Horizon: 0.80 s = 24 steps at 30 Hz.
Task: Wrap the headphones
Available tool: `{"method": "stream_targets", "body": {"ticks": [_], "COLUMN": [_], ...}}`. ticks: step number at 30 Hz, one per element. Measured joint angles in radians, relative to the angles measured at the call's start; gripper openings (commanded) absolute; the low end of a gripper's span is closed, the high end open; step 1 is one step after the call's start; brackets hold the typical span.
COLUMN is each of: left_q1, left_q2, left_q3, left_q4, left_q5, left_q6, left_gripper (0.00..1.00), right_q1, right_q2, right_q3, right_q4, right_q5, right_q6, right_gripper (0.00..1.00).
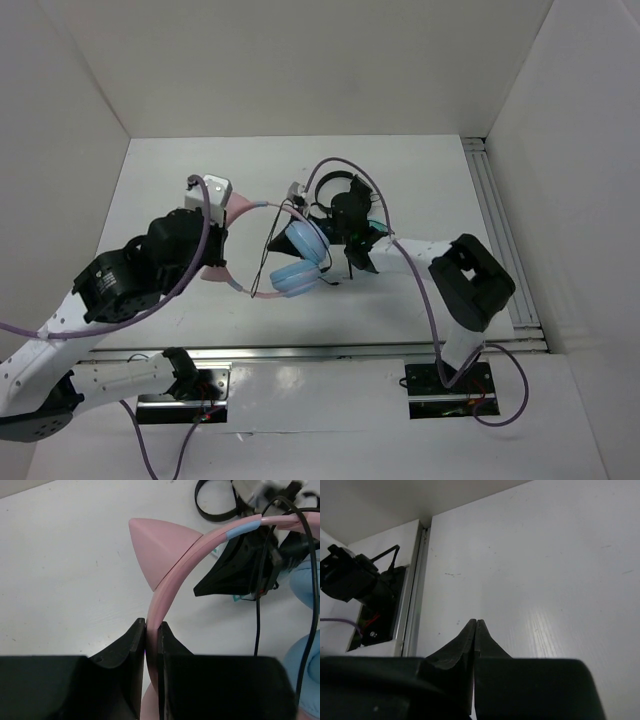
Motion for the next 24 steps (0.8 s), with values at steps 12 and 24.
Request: {"method": "stream_targets", "body": {"ticks": [12, 24], "left_q1": [0.0, 0.0], "left_q2": [-0.018, -0.006], "left_q3": [0.244, 0.32], "left_q4": [-0.145, -0.165], "left_q5": [-0.114, -0.141], "left_q6": [-0.205, -0.241], "left_gripper": [0.0, 0.0], "right_q1": [0.014, 0.057], "right_q2": [0.217, 0.343], "right_q3": [0.008, 0.062], "right_q4": [0.35, 0.422], "right_q5": [0.008, 0.007], "right_q6": [0.239, 0.298], "right_gripper": [0.19, 0.32]}}
